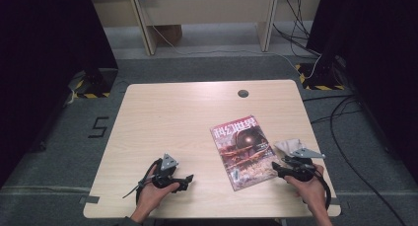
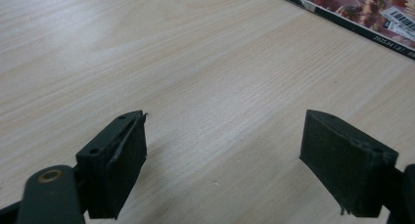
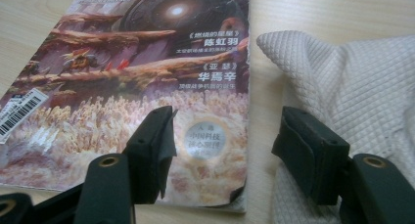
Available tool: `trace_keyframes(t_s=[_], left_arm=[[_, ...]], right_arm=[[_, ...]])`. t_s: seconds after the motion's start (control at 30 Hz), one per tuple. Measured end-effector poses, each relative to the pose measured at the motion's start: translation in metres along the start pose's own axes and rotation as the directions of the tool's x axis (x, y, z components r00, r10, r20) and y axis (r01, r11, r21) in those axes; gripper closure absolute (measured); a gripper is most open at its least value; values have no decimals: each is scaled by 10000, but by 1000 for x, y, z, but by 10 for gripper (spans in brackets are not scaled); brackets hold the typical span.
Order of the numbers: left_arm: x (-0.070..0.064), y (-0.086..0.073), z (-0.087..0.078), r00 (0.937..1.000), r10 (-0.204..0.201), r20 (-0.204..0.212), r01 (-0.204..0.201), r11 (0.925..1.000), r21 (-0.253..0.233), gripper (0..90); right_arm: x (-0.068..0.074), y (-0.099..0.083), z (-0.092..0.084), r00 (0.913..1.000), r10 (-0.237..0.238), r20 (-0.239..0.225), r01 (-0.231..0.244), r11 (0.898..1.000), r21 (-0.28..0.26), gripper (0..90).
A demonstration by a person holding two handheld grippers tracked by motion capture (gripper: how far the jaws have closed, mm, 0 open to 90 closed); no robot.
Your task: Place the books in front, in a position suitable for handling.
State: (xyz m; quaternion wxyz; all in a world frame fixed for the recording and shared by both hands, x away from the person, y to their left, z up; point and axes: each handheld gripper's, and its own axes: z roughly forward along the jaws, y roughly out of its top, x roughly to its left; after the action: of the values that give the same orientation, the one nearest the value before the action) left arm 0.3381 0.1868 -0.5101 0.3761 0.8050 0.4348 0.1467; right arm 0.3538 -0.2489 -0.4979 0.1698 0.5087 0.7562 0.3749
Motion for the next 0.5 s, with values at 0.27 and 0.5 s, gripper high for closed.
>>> trace_keyframes(t_s=[0.27,0.5], left_arm=[[-10,3,8,9998,107,185,-108,9999,14,170],[-24,6,16,9983,334,483,-339,9994,83,170]], right_arm=[[8,0,12,9992,-185,-356,208,9976,666,371],[22,0,13,9977,-542,-414,578,9942,907,361]])
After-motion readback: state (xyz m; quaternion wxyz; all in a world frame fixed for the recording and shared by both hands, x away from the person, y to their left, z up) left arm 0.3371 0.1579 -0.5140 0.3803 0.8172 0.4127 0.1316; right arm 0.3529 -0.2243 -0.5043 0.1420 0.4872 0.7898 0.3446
